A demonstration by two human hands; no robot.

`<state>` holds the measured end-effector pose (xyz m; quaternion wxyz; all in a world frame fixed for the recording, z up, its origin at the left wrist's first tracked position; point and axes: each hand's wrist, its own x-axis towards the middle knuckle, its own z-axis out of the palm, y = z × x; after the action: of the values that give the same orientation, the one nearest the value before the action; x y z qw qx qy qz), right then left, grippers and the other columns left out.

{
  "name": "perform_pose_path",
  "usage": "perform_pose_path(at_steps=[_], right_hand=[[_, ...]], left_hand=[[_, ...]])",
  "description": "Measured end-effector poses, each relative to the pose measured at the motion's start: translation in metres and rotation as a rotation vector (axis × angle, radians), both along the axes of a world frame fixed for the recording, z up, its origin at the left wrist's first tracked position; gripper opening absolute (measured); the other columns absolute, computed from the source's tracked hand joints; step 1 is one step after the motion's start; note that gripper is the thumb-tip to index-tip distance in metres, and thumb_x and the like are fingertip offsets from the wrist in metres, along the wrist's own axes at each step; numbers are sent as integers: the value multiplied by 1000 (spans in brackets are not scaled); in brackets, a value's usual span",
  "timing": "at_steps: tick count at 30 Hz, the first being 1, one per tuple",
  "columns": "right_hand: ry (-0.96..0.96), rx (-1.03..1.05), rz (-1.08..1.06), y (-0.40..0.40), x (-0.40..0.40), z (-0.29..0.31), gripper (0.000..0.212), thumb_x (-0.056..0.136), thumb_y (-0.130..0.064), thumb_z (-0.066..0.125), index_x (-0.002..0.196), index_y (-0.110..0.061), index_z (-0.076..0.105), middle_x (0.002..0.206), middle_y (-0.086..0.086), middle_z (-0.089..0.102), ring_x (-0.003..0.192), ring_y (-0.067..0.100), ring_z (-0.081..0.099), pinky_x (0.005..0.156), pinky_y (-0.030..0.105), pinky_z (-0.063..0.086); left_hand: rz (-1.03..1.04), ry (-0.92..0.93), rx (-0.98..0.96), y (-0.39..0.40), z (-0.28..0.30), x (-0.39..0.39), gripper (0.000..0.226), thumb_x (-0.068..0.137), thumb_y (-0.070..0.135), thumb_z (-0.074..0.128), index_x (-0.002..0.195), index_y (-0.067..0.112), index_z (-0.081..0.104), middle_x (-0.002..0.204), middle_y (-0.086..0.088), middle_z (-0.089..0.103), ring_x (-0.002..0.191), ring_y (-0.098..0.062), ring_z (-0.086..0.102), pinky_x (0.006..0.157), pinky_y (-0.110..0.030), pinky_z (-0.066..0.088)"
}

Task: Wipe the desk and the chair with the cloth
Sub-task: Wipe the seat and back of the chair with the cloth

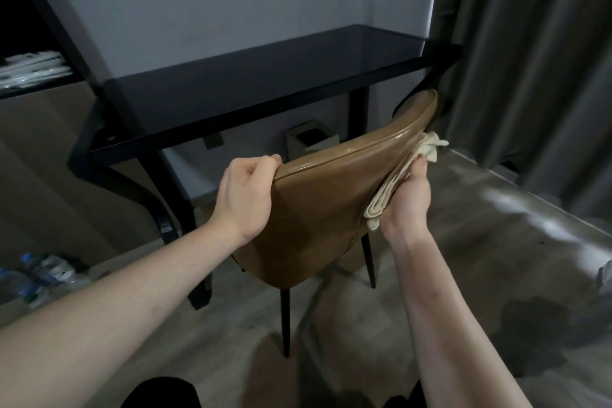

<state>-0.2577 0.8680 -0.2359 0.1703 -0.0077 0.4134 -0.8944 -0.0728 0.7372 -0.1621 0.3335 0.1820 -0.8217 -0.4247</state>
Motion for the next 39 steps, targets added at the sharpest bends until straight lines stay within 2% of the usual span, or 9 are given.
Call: perform_pose_path(at_steps=[5,9,12,17,24,26,29,34,39], right_hand=[[207,243,-114,0,32,9,61,110,-54,36,167,-35,25,165,-17,36,150,10,37,126,36,27],[270,285,-135,4,66,15,62,112,-55,26,168,-32,18,174,-17,18,159,2,16,132,35,12],[309,304,-133,8,77,18,58,115,-49,24,169,-30,13,175,-17,10,159,-1,10,127,22,9],[365,396,-124,3,73,16,56,118,-34,20,169,-24,1,177,-9,0,161,6,4,126,21,4],[376,319,-199,-11,44,5,57,114,-42,28,168,-37,10,173,-15,20,157,6,22,130,34,16],[298,274,-170,-17,25,-3,62,111,-50,30,168,-37,11,172,-16,21,155,5,24,129,33,17],[99,229,-85,-27,-2,-29,80,93,-64,39,167,-43,19,171,-14,28,155,12,30,131,45,22],[-8,223,-70,-39,3,-62,55,111,-43,33,166,-42,23,168,-13,33,153,15,35,130,46,24],[43,322,-72,-35,35,-42,58,110,-46,36,166,-34,26,172,-10,26,157,13,26,131,45,17]], left_hand=[[11,-10,3,1,0,1,56,99,42,36,55,11,49,55,-8,47,56,-12,49,58,-20,37],[14,-10,-10,1,0,1,58,99,43,35,56,7,49,54,-9,46,56,-14,49,58,-20,37],[13,4,-15,0,-2,1,58,106,34,37,52,18,49,51,3,46,55,-10,50,58,-17,37],[22,14,-18,-2,-3,-1,66,112,25,38,46,27,47,49,8,44,54,-9,49,58,-17,36],[31,4,-16,1,-3,-10,57,103,40,36,54,12,45,54,-7,44,56,-12,48,58,-17,37],[22,-2,-10,1,-2,-10,56,100,42,35,54,12,45,54,-8,44,56,-12,48,59,-17,37],[17,-11,13,2,-1,-10,54,99,43,35,51,21,44,52,1,44,56,-10,48,60,-22,37],[16,-22,-4,3,1,-9,61,98,44,35,61,-3,43,60,-21,44,58,-18,48,64,-29,36],[39,-43,-11,4,2,-8,56,98,44,35,55,10,42,56,-9,42,57,-14,48,62,-26,35]])
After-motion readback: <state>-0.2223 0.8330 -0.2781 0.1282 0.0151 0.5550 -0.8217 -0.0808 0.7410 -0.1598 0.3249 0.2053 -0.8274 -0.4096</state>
